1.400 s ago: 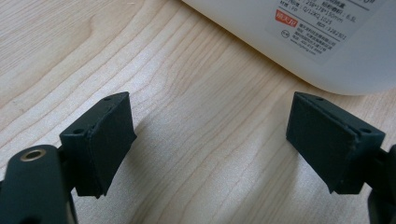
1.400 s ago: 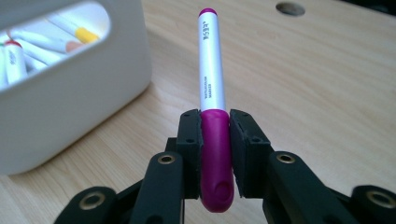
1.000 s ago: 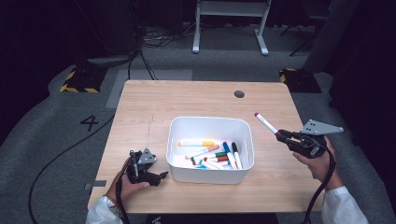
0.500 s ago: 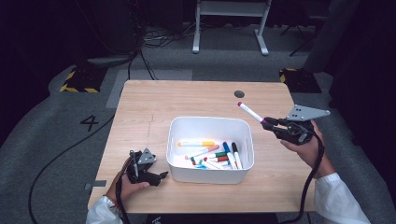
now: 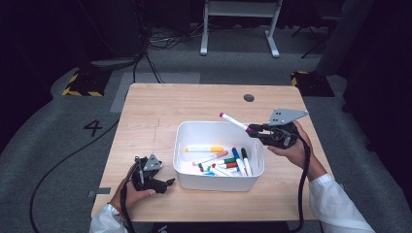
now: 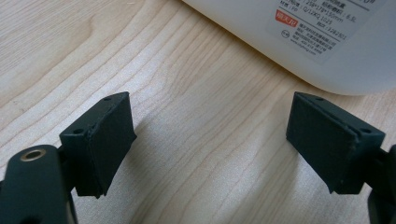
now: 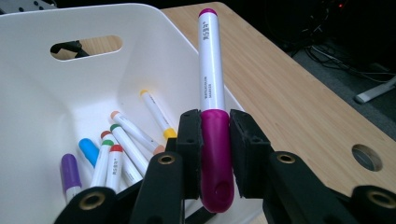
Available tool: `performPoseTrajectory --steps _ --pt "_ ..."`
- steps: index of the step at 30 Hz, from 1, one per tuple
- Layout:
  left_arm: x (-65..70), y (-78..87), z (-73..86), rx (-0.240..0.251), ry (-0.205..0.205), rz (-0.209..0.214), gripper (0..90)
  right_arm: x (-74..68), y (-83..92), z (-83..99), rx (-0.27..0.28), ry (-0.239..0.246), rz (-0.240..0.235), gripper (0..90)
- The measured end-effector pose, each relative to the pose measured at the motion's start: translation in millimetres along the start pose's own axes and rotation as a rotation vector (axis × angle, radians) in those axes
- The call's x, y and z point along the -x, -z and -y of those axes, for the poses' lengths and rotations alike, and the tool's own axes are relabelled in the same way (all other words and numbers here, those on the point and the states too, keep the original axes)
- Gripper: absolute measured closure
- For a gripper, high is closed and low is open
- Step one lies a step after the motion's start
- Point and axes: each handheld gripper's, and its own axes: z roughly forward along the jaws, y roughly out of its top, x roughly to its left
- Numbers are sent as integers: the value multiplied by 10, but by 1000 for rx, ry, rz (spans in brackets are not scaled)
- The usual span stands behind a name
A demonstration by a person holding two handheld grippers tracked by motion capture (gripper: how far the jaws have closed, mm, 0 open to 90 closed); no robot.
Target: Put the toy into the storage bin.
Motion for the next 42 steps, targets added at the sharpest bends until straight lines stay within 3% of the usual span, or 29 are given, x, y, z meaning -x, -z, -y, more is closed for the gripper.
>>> performPoseTrajectory --steps 5,10,21,26,36,42 --pt "0 0 0 0 0 0 152 -32 -181 -54 -34 29 -28 751" --pt "0 0 0 0 0 0 152 -60 -297 -69 -34 42 -73 751" --pt "0 0 0 0 0 0 153 -292 -459 -73 -111 116 -235 751" --pt "0 0 0 0 0 0 153 -438 -489 -69 -171 169 -290 750" --pt "0 0 0 0 0 0 153 -604 -435 -31 -226 191 -378 750" --pt "0 0 0 0 0 0 153 -669 -431 -20 -251 195 -395 750"
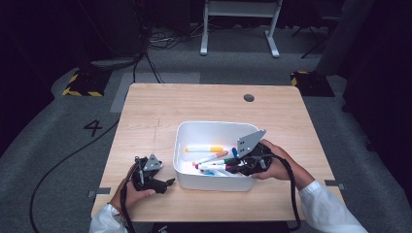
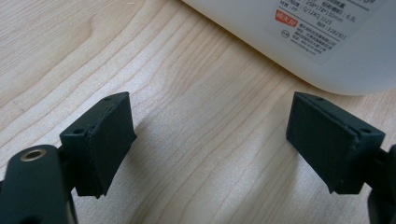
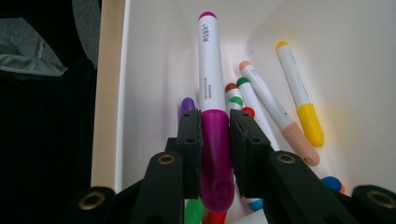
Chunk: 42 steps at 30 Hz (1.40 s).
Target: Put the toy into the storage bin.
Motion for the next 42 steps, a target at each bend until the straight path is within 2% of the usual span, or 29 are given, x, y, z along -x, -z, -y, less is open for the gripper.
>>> performPoseTrajectory --steps 4,6,10,18,22,24,27,34,42 --pt "0 0 0 0 0 0 153 3 -1 19 1 -11 0 735" --pt "0 0 0 0 0 0 153 8 7 27 4 -16 10 659" --pt "0 -1 0 1 0 1 153 20 38 47 13 -18 31 629" --pt "-1 -1 0 0 1 1 152 45 202 102 63 -45 111 529" --pt "2 -2 0 1 6 1 152 52 278 130 75 -56 141 431" --pt "3 -2 0 1 6 0 152 48 315 151 80 -64 168 365" --pt "2 -1 0 1 2 -2 152 41 385 192 90 -79 218 319" --pt "-2 2 -1 0 -4 -5 153 14 520 299 107 -103 277 288" --pt "-2 2 -2 0 -5 -5 153 -6 732 532 134 -137 339 286"
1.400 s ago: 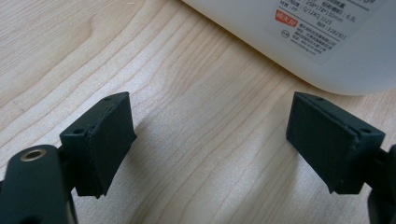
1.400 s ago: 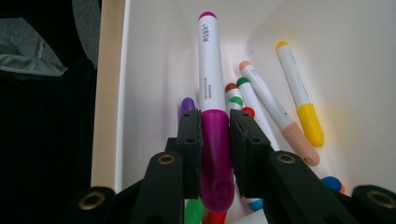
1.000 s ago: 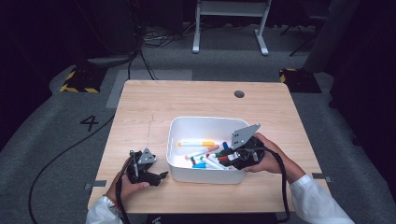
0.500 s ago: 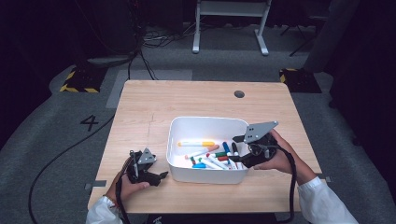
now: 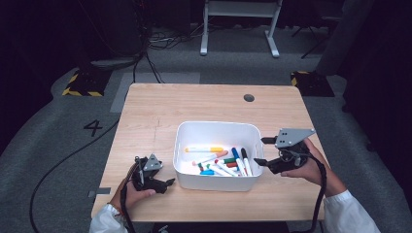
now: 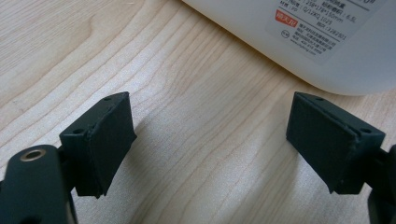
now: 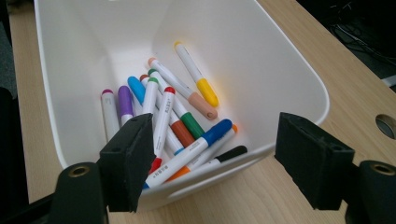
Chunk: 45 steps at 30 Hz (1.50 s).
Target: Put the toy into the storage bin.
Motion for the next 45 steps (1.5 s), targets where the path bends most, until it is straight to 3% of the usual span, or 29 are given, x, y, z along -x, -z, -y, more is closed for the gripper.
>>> performPoseTrajectory --steps 11,14,20,36,45 --pt "0 0 0 0 0 0 152 56 191 246 39 -69 26 274" --pt "0 0 0 0 0 0 152 58 222 307 23 -88 39 274" --pt "0 0 0 0 0 0 152 67 215 435 -19 -77 65 270" --pt "0 0 0 0 0 0 153 85 -56 901 -174 -135 143 266" --pt "0 -1 0 0 1 0 152 86 -142 1157 -190 -188 149 267"
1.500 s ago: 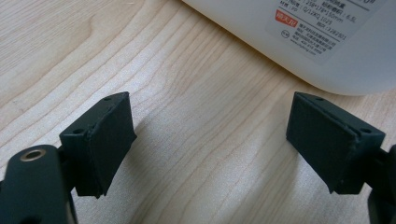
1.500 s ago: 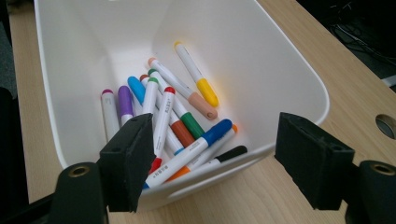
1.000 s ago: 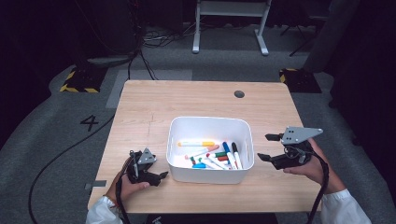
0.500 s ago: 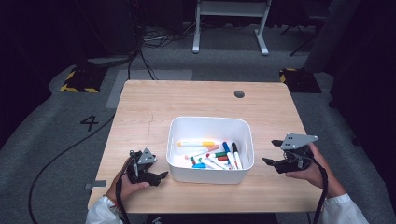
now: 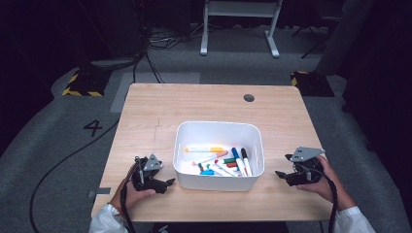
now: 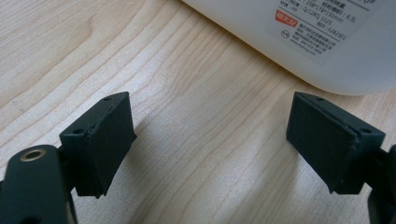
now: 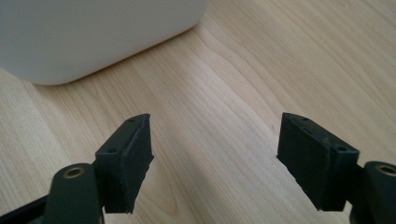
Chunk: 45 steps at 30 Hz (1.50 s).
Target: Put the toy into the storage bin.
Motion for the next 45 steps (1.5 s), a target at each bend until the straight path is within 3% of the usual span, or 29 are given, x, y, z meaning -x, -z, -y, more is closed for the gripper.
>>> performPoseTrajectory --steps 17,23,34,41,45 --pt "0 0 0 0 0 0 152 8 -99 408 -15 -60 -6 255" --pt "0 0 0 0 0 0 152 20 -95 555 -13 -102 -2 244" --pt "0 0 0 0 0 0 152 100 -25 829 63 -209 -12 217" --pt "2 -3 -1 1 5 1 152 166 37 1006 118 -275 59 214" --pt "0 -4 -2 1 7 3 151 204 70 1066 119 -306 97 214"
